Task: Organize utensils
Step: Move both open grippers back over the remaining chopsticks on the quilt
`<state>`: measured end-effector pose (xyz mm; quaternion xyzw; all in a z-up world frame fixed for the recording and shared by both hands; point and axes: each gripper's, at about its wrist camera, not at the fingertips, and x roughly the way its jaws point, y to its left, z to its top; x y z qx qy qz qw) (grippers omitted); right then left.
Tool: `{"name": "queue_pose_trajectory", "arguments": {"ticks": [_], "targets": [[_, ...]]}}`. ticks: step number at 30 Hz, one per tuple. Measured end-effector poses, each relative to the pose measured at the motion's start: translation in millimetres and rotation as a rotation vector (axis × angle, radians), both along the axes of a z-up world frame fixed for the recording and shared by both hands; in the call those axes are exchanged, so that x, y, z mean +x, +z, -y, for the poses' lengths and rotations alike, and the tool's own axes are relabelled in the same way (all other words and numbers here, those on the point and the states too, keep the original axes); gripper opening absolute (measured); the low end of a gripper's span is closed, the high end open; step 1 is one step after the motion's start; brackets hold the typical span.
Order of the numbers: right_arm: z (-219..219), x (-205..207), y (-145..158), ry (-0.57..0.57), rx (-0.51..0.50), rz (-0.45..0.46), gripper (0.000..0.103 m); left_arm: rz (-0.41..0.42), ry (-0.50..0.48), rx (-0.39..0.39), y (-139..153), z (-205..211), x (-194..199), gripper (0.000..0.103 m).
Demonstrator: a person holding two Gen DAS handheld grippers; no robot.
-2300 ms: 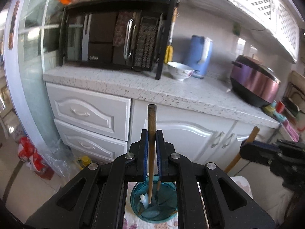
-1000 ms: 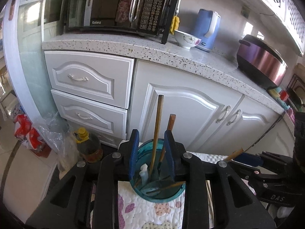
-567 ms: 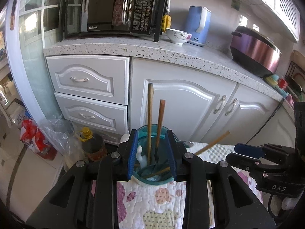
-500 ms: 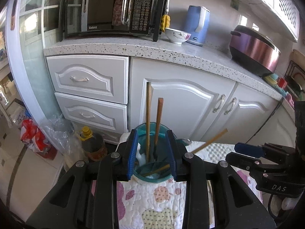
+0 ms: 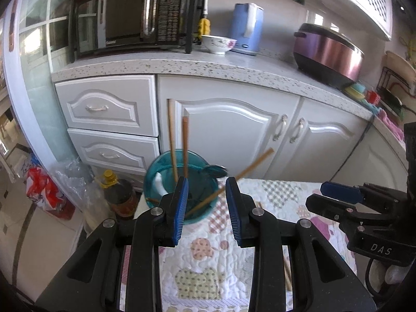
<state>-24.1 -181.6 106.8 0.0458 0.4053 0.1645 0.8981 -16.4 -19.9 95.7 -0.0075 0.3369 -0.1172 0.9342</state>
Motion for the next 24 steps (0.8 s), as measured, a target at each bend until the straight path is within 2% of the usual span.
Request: {"name": "queue_pose_trajectory", "arguments": {"ticks": [15,24], "targets": [[44.2,-33.0,-5.3,-0.109,-0.019,0.006,0.043,-0.044,-0.109,0.014,-19.9,62.3,-17.9,0.029],[66.2,-39.6,-20.9,-0.165,-0.022,-0.021,0.044,-0.083,-0.139,0.029,-37.9,91.1,-17.6,0.029]]}}
